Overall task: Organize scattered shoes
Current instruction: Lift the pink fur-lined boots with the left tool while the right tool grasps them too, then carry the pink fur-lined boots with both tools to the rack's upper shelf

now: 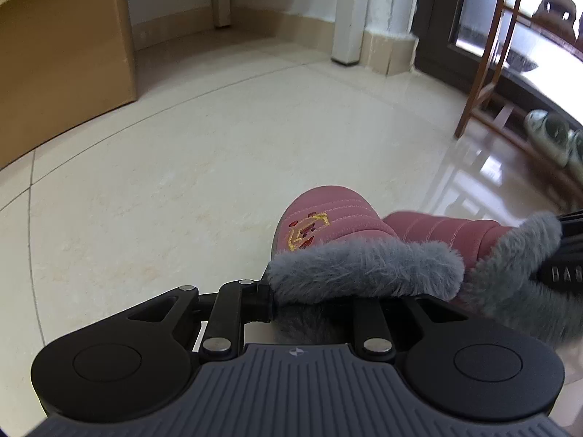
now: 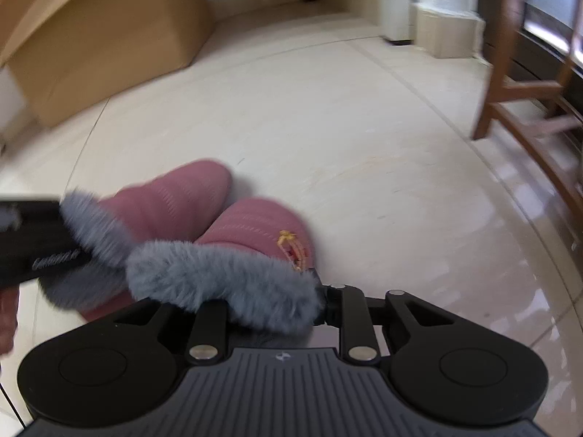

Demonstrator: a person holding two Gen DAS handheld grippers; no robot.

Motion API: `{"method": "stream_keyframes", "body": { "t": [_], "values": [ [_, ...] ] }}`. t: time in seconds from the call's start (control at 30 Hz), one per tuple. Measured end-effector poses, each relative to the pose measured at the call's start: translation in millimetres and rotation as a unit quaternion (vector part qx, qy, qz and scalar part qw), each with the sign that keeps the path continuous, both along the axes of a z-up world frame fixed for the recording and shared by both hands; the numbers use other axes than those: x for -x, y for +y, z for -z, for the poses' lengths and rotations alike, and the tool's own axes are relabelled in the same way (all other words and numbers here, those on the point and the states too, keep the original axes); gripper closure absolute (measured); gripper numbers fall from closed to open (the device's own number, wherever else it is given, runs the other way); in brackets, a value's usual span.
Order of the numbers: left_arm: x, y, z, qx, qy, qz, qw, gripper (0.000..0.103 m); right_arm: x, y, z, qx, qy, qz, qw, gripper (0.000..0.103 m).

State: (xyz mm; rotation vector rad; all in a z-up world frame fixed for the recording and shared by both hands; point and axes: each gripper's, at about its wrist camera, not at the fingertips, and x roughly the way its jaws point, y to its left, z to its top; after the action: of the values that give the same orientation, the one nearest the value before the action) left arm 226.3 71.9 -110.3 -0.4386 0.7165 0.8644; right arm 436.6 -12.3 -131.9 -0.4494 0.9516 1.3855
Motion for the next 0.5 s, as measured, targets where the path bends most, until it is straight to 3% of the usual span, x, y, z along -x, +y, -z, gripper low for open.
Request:
{"method": "stream_keyframes", "body": {
  "t": [0.5],
  "values": [
    [-93.6,-17.3,-112.5,-0.019,-0.034,0.131,0.9906,0.080,-86.7,-66.2,-102.8,-0.038,-0.031,0.069,0.996,0.077]
  ]
}}
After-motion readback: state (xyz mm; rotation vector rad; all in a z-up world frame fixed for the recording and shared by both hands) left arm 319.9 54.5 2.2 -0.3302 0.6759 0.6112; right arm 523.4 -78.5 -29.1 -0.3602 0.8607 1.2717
